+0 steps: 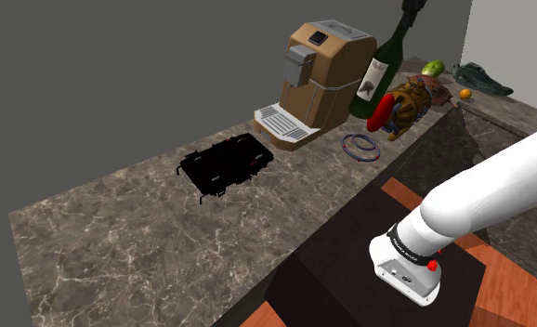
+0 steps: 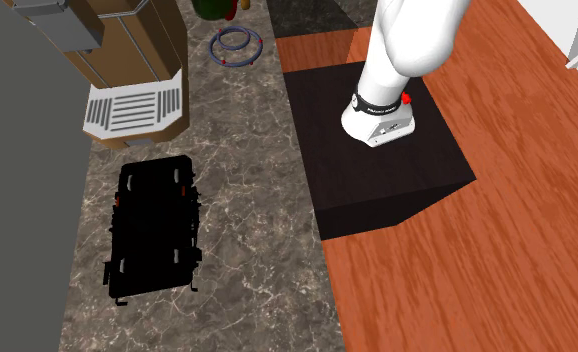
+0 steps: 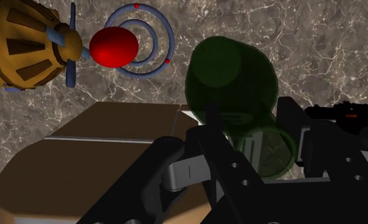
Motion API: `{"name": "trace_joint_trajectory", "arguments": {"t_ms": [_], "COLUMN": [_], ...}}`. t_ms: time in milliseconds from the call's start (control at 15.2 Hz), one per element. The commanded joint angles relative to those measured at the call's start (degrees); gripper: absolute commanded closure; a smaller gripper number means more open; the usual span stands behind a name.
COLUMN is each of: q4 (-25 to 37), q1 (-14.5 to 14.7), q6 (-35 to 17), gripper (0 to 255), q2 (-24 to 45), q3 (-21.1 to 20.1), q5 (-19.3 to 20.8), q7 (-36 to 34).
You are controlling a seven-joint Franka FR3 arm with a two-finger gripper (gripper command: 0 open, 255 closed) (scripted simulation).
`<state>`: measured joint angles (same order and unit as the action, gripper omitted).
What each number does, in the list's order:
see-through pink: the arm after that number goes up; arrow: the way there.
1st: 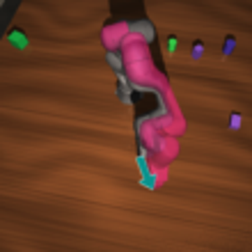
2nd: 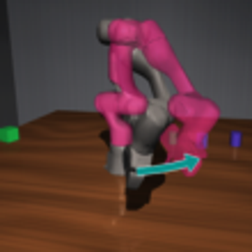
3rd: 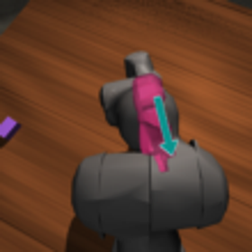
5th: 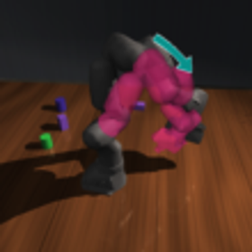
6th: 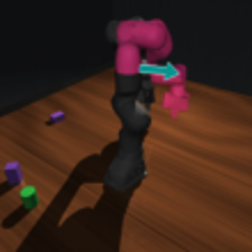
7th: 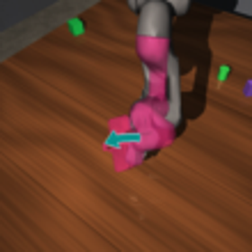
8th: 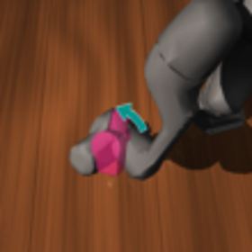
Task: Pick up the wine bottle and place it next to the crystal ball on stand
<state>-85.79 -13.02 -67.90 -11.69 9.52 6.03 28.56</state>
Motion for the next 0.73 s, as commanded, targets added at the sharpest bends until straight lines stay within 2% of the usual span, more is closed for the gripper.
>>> {"name": "trace_joint_trajectory", "arguments": {"t_ms": [0, 660], "q4": [-2.91, -14.91], "q1": [-0.03, -0.09], "q6": [-1.91, -10.14], "gripper": [255, 255], "q2": [-1.06, -4.82], "q3": [0.01, -0.07], "q5": [0.1, 0.43], "q7": [-0.17, -1.18]}}
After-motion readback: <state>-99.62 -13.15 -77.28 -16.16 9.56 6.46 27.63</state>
